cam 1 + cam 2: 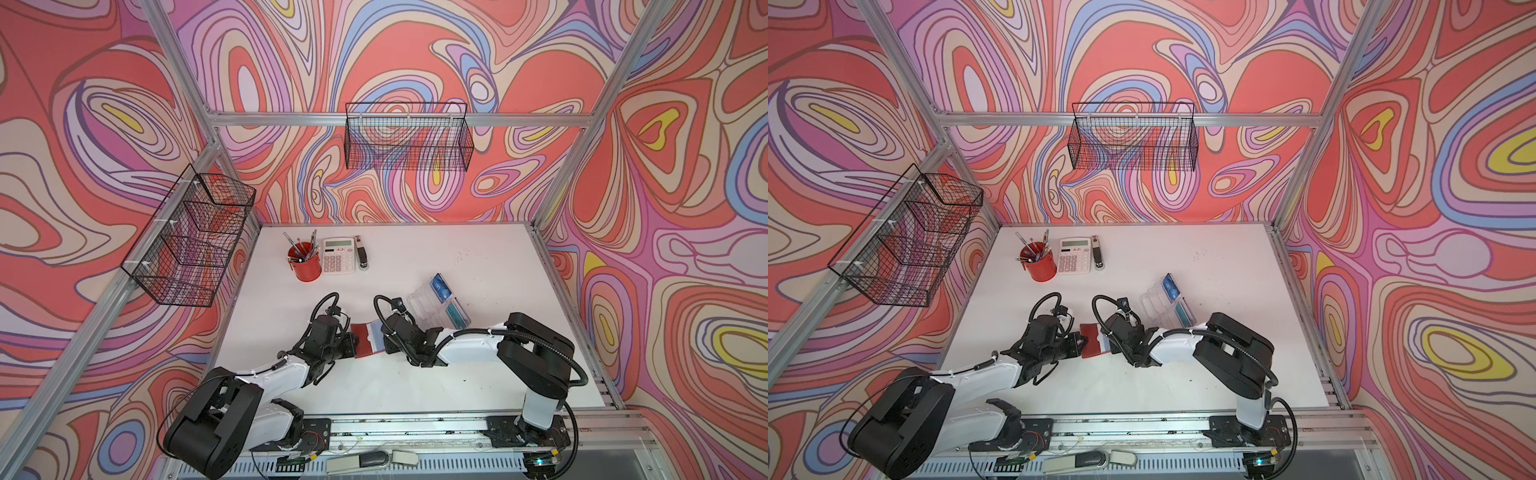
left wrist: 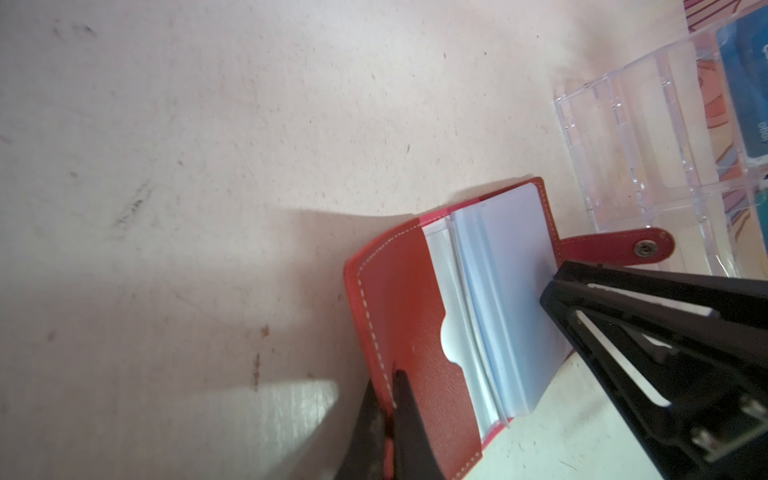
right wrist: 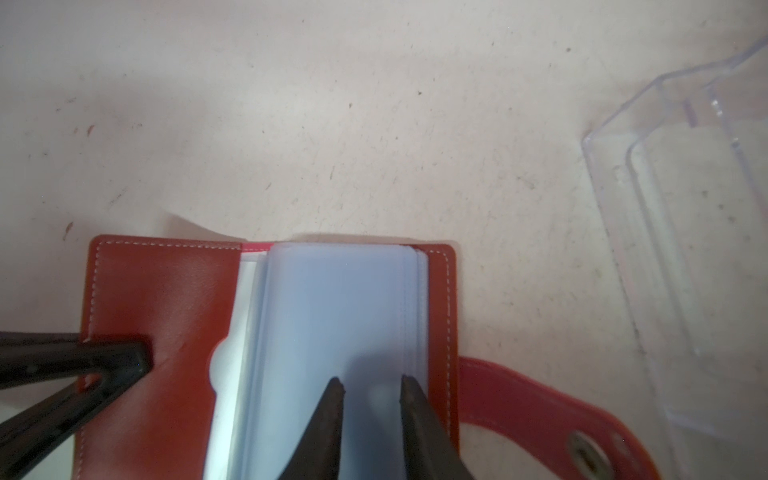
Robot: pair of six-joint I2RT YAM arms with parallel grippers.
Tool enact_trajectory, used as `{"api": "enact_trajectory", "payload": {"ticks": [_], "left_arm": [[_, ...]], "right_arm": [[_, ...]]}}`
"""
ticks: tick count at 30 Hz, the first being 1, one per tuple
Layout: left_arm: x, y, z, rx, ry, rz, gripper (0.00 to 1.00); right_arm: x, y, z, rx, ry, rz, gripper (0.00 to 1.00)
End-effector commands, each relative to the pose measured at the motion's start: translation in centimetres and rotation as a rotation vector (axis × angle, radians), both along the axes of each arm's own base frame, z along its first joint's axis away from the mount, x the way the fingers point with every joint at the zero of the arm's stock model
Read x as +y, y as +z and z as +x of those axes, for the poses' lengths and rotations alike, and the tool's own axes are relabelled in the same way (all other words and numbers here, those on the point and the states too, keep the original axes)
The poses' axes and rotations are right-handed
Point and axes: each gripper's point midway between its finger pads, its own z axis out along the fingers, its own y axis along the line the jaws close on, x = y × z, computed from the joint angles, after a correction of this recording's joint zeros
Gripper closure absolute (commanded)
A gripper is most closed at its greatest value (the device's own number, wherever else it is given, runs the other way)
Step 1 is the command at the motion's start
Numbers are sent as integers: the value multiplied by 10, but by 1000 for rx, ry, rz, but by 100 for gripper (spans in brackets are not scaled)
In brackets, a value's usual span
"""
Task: Insert credit cards into a card holder
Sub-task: Flip over the card slot in the card holder.
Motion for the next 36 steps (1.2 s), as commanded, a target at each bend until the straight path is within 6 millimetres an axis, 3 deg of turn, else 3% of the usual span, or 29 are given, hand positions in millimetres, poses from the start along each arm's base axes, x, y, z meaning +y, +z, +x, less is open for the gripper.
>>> {"api": "enact_trajectory", "payload": {"ticks": [1,19,32,36], "left_arm": [[15,-25,-22,102,16,75,100],[16,-27,-21,113,18,81,100],[16,-26,-22,110,19,78,100],[16,-25,-22,109,17,77,100]], "right_arm": [[-3,-7,-1,3,-6,-32,73],[45,-10,-24,131,130,184,72],[46,-16,-17,135,117,196,67],[41,-26,-9,170,87,205,63]]}}
